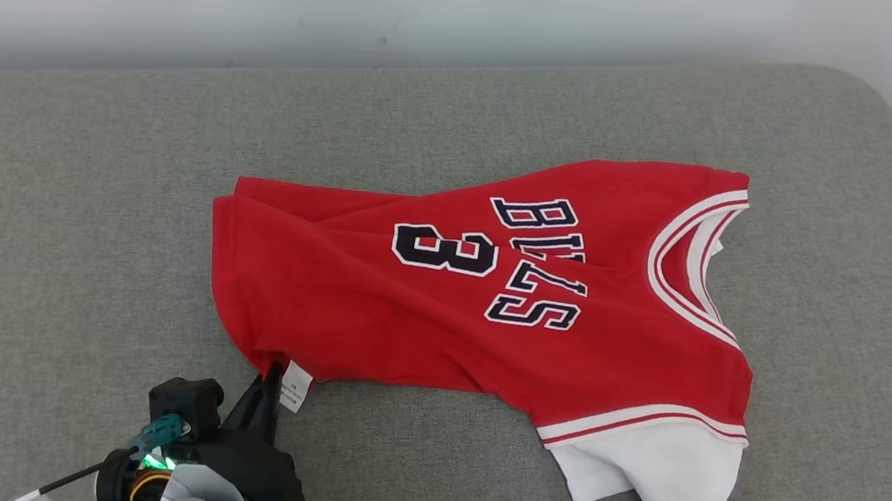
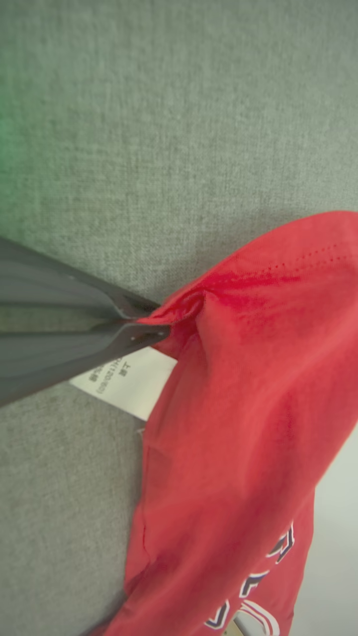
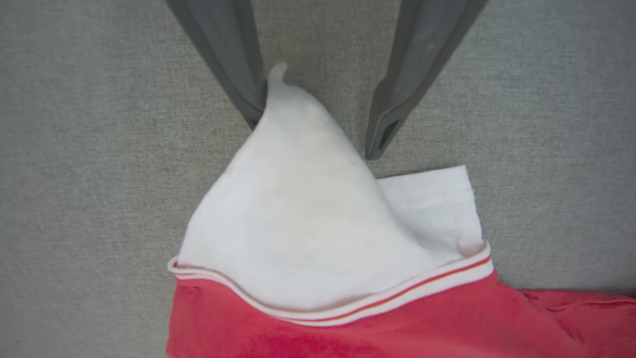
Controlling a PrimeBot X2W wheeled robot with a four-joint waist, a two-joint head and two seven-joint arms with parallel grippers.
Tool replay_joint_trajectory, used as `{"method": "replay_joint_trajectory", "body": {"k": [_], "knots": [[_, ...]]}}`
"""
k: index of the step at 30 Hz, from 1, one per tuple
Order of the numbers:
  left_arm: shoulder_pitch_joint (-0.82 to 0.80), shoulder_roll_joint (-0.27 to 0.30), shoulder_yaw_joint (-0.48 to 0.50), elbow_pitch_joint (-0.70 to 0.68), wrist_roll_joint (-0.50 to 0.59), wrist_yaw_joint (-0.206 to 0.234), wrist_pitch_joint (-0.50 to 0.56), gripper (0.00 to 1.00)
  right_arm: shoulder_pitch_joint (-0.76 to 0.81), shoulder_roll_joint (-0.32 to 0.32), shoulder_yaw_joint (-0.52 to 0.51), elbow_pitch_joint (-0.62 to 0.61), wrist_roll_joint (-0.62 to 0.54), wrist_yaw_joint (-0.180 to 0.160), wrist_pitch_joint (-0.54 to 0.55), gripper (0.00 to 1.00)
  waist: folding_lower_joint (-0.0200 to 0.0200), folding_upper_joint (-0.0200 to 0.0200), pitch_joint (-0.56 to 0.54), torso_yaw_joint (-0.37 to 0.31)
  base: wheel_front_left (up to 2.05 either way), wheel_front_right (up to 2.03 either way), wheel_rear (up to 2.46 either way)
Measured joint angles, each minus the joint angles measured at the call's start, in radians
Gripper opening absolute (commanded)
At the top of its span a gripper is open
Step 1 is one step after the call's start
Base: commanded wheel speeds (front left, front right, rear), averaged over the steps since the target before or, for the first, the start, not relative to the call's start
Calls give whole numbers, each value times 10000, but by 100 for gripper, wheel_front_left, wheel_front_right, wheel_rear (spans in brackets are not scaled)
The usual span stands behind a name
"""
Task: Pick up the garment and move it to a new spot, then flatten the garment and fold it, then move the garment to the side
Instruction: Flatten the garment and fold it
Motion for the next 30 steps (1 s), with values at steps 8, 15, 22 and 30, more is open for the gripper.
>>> {"method": "replay_joint_trajectory", "body": {"k": [8,15,22,30], "knots": [[12,-19,81,-272,-445,-146,-117,0,144,-109,-295,-587,272,0,-155,0,0,0,-169,173,0,0,0],[-337,219,660,-1471,-1018,-493,-201,0,-117,-295,-153,-2224,1204,0,232,0,0,0,-356,154,0,0,0],[-1374,911,775,-2742,-1580,-683,692,0,-1886,-949,303,-3538,2261,0,1235,0,-1,0,-338,121,0,0,0],[-3230,1983,1407,-3927,-3122,-721,3001,0,-5631,-1001,546,-2769,3381,0,2497,0,0,0,292,-96,0,0,0]]}}
